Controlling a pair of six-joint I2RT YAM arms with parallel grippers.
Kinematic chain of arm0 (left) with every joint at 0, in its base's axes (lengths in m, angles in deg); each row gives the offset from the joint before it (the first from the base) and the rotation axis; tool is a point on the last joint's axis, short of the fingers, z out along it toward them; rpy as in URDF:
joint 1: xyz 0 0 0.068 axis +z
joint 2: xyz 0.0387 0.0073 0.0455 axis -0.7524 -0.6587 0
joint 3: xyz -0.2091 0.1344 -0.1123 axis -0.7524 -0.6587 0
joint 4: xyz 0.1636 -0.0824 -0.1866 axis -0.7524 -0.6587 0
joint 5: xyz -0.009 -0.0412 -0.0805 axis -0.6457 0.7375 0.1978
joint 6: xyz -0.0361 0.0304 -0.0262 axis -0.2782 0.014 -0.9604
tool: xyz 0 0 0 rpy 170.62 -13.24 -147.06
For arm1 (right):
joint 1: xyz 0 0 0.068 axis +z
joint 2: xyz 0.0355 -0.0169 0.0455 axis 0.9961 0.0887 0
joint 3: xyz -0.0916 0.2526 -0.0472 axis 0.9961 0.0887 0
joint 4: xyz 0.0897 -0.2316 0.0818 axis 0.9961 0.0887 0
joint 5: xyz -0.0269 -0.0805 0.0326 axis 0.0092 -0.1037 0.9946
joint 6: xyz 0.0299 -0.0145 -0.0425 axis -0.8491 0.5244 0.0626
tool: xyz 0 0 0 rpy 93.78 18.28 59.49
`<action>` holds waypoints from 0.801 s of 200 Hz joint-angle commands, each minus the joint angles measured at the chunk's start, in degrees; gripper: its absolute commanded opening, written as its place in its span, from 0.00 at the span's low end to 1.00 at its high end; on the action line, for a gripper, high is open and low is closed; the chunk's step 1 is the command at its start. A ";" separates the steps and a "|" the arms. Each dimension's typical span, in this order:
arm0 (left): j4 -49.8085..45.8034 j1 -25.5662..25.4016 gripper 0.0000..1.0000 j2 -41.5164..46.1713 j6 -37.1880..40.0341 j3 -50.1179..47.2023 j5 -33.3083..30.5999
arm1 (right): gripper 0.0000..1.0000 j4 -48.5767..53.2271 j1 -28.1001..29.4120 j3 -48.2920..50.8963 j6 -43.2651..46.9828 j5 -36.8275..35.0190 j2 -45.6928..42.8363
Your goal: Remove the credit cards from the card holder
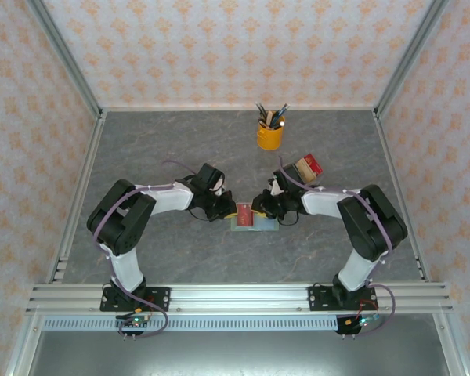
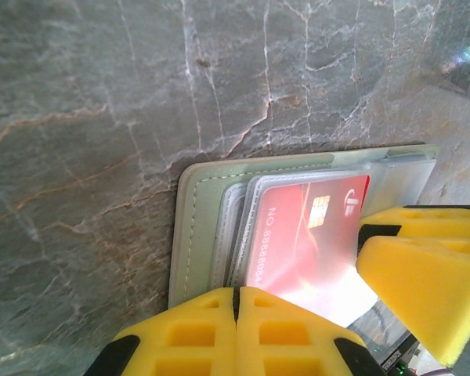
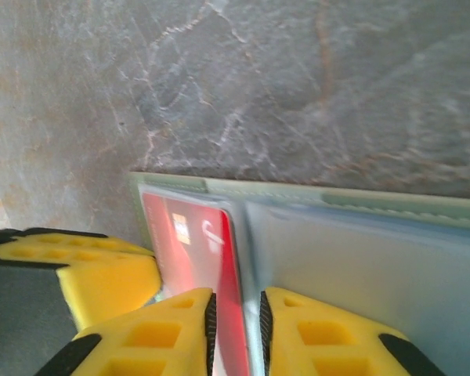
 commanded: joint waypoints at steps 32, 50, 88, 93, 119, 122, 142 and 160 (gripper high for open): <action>-9.70 -0.49 0.00 -4.56 0.92 -2.73 -9.00 | 0.21 0.93 -0.34 0.67 3.33 3.33 -0.10; -9.31 -0.52 0.00 -4.76 0.79 -2.76 -8.48 | 0.20 -2.15 -0.24 1.03 2.49 6.33 0.61; -8.95 -0.54 0.00 -4.69 0.57 -3.11 -8.30 | 0.17 -4.02 -0.26 1.22 1.77 7.37 0.45; -8.83 -0.48 0.00 -4.76 0.48 -3.11 -8.29 | 0.17 -4.10 -0.26 1.25 1.73 7.52 0.59; -8.52 -0.50 0.00 -4.76 0.38 -3.25 -8.12 | 0.15 -4.56 -0.26 1.44 1.48 8.19 0.98; -8.53 -0.53 0.00 -4.76 0.31 -3.21 -8.11 | 0.15 -4.37 -0.25 1.46 1.55 8.10 0.99; -8.34 -0.51 0.00 -4.76 0.30 -3.27 -7.86 | 0.15 -3.20 -0.25 1.33 2.07 7.22 0.94; -8.13 -0.52 0.00 -6.39 0.27 -3.28 -7.64 | 0.14 -1.15 -0.18 0.85 3.02 5.80 1.09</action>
